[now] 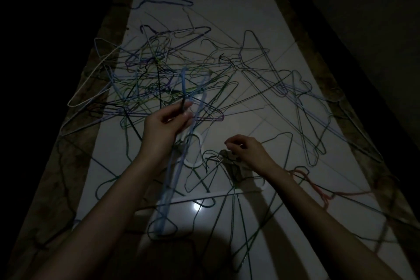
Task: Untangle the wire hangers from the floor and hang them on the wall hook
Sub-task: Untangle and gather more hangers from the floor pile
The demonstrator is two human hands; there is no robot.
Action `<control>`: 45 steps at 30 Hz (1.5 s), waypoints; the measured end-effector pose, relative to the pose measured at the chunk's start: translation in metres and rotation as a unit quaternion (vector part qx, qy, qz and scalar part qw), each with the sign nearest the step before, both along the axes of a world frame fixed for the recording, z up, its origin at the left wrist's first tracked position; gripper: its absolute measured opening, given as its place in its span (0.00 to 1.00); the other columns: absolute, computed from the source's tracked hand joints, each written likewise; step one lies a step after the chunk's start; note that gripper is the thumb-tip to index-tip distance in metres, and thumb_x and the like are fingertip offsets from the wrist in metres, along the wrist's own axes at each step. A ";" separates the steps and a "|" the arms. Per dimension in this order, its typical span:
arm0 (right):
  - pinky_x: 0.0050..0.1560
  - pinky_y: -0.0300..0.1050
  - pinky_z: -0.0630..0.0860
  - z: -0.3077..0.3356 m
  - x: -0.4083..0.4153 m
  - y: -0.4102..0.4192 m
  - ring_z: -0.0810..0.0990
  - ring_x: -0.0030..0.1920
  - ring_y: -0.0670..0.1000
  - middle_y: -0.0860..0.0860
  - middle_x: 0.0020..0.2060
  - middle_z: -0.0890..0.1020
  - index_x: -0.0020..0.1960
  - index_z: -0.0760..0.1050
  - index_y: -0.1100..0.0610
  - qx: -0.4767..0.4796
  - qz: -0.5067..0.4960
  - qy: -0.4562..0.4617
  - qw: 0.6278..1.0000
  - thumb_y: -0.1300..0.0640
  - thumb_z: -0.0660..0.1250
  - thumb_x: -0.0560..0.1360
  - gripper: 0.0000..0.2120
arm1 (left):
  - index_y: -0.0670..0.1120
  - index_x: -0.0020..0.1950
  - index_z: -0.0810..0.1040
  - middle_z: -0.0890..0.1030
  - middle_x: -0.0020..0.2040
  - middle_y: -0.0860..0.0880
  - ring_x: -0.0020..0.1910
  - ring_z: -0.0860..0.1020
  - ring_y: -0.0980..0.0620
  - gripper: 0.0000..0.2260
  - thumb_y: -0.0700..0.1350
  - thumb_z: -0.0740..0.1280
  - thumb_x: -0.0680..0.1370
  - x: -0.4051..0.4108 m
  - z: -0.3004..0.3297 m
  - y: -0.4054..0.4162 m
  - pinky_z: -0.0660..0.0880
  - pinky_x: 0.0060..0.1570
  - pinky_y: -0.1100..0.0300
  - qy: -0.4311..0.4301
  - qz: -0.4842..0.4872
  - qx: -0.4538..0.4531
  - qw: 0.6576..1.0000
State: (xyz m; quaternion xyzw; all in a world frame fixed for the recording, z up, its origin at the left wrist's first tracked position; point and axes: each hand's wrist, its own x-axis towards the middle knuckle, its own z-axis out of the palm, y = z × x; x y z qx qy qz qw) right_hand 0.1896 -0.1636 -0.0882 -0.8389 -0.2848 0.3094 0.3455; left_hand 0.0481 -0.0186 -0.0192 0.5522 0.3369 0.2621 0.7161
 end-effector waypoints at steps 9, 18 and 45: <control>0.54 0.42 0.69 -0.039 0.002 0.008 0.76 0.56 0.57 0.60 0.54 0.79 0.57 0.78 0.62 -0.122 0.126 -0.124 0.977 0.63 0.64 0.75 0.12 | 0.42 0.46 0.79 0.80 0.46 0.42 0.47 0.81 0.50 0.08 0.33 0.62 0.77 -0.013 -0.007 0.014 0.79 0.48 0.63 0.020 0.005 -0.053 0.998; 0.46 0.38 0.74 -0.027 -0.002 0.020 0.77 0.44 0.46 0.52 0.49 0.80 0.57 0.77 0.57 -0.085 0.173 -0.100 0.976 0.59 0.68 0.73 0.13 | 0.39 0.52 0.77 0.81 0.47 0.43 0.48 0.81 0.49 0.07 0.34 0.62 0.78 -0.016 -0.019 0.026 0.79 0.43 0.65 0.073 0.033 -0.012 0.997; 0.40 0.42 0.63 -0.003 0.047 0.034 0.74 0.53 0.56 0.55 0.49 0.77 0.54 0.80 0.55 -0.161 0.164 -0.321 0.919 0.53 0.67 0.74 0.11 | 0.42 0.54 0.78 0.81 0.46 0.45 0.44 0.83 0.55 0.08 0.35 0.62 0.78 -0.020 -0.005 0.029 0.79 0.45 0.64 0.025 0.031 -0.032 0.999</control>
